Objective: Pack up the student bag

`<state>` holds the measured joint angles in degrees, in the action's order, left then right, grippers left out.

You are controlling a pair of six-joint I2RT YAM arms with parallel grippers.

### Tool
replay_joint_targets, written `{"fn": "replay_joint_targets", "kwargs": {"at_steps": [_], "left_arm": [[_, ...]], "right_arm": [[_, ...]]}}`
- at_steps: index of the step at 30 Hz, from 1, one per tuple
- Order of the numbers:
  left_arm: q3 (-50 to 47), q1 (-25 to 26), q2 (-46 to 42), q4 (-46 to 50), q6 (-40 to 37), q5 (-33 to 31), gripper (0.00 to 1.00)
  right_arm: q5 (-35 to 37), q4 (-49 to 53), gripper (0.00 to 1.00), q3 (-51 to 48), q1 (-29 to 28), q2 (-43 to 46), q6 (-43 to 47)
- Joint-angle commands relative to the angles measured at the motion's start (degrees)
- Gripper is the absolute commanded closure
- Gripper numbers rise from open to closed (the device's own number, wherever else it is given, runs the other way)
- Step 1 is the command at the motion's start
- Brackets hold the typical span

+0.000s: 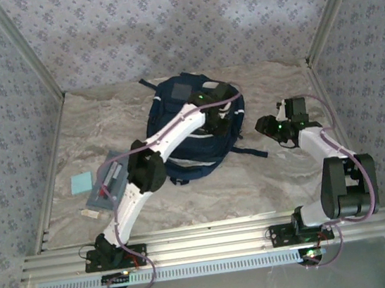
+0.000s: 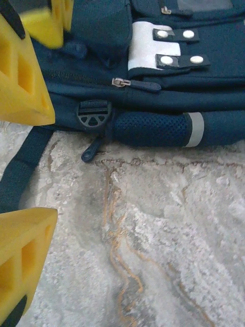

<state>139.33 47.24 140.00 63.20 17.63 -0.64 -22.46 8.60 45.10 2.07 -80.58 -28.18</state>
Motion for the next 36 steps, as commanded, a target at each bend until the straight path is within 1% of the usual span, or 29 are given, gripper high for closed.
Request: {"fn": "replay_joint_targets", "kwargs": {"at_steps": [1, 5, 8, 10, 12, 14, 17, 19, 20, 23, 27, 31, 36], "left_arm": [[1.8, -2.1, -8.1, -1.5, -0.7, 5.6, 1.0], [2.3, -3.6, -10.4, -1.3, -0.8, 7.8, 1.0], [2.4, -5.1, -11.4, -2.5, 0.2, 10.9, 1.0], [2.7, -5.9, -11.6, -3.3, 1.0, 12.8, 1.0], [3.6, -6.7, -11.5, -3.6, 1.6, 14.4, 1.0], [4.5, -7.2, -11.3, -3.6, 1.8, 15.2, 1.0], [5.4, -7.6, -11.2, -3.3, 1.6, 15.4, 1.0], [5.8, -7.8, -11.2, -3.1, 1.7, 16.0, 1.0], [6.2, -8.0, -11.1, -3.2, 2.0, 16.7, 1.0], [9.1, -8.5, -10.6, -2.8, 3.3, 19.7, 1.0], [14.0, -8.9, -10.0, -1.2, 3.8, 21.2, 1.0], [14.2, -9.5, -10.5, -0.7, 4.0, 22.4, 1.0], [14.0, -9.8, -10.1, -0.1, 4.1, 23.1, 1.0]], "right_arm": [[-2.4, -6.3, 0.52, -1.9, -0.7, 1.4, 3.3], [-3.2, -6.9, 0.52, -1.0, -1.2, -0.4, 1.6], [-4.2, -11.1, 0.53, -2.0, -2.0, -0.9, -0.7], [-6.3, -15.4, 0.55, -2.8, -2.2, -1.6, -1.6], [-7.8, -17.9, 0.56, -3.0, -3.0, -2.4, 0.5], [-9.0, -16.9, 0.56, -2.0, -4.1, -3.8, 5.7], [-9.7, -9.9, 0.56, 1.8, -6.5, -7.1, 15.9], [-8.8, -6.0, 0.56, 4.1, -8.0, -9.5, 19.9], [-9.1, -5.9, 0.56, 4.4, -8.5, -10.3, 20.3], [-11.1, -10.6, 0.55, 3.3, -10.0, -12.3, 19.7], [-8.6, -15.5, 0.55, 2.8, -12.1, -14.6, 20.6], [-8.9, -21.0, 0.55, 3.8, -12.1, -18.4, 18.9], [-11.2, -22.9, 0.54, 7.3, -12.5, -22.4, 18.5]]}}
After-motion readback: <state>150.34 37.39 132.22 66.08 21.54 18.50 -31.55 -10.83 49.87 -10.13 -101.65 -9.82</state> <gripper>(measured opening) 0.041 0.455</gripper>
